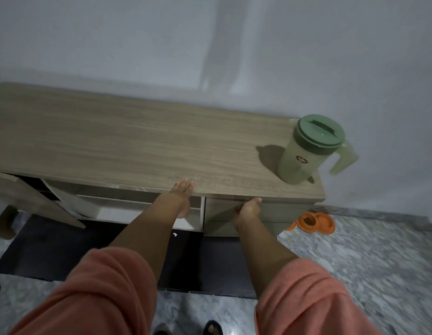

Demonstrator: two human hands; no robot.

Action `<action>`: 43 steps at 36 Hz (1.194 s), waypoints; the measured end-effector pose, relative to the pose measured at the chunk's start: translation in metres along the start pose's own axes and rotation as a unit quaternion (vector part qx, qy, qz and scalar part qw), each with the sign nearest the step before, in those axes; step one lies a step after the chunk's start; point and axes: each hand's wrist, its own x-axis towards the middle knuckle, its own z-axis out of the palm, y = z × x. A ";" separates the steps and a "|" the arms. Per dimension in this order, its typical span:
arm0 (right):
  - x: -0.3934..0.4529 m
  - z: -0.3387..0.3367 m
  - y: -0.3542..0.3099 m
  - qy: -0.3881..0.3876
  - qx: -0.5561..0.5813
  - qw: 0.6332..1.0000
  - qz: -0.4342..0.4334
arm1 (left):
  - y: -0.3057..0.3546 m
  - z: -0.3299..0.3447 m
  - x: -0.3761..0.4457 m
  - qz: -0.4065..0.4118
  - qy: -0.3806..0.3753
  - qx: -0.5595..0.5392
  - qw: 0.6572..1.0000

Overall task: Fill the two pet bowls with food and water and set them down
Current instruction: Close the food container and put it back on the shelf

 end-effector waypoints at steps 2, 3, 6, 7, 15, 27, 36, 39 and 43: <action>-0.011 -0.010 -0.008 -0.012 -0.005 1.000 -0.023 | 0.003 -0.002 -0.004 -0.006 -0.004 -0.006 1.000; -0.016 -0.016 -0.010 -0.014 -0.003 1.000 -0.028 | 0.006 -0.004 -0.006 -0.010 -0.007 -0.007 1.000; -0.035 -0.029 -0.031 -0.027 0.032 0.998 -0.038 | 0.015 -0.014 -0.005 -0.028 -0.011 -0.012 0.999; -0.027 -0.034 -0.037 -0.011 0.076 0.996 -0.035 | 0.019 -0.018 -0.002 -0.028 -0.002 -0.027 0.999; -0.031 -0.085 -0.092 0.108 -0.170 0.971 -0.131 | 0.089 -0.049 -0.008 0.084 0.049 -0.112 0.989; -0.034 -0.109 -0.164 0.200 -0.164 0.925 -0.278 | 0.172 -0.090 0.010 0.204 0.078 -0.312 0.925; -0.023 -0.106 -0.190 0.201 -0.183 0.913 -0.306 | 0.189 -0.109 0.039 0.242 0.044 -0.329 0.912; -0.020 -0.098 -0.187 0.203 -0.177 0.920 -0.284 | 0.183 -0.106 0.047 0.234 0.031 -0.313 0.920; -0.017 -0.090 -0.180 0.198 -0.170 0.924 -0.279 | 0.175 -0.101 0.056 0.229 0.020 -0.300 0.926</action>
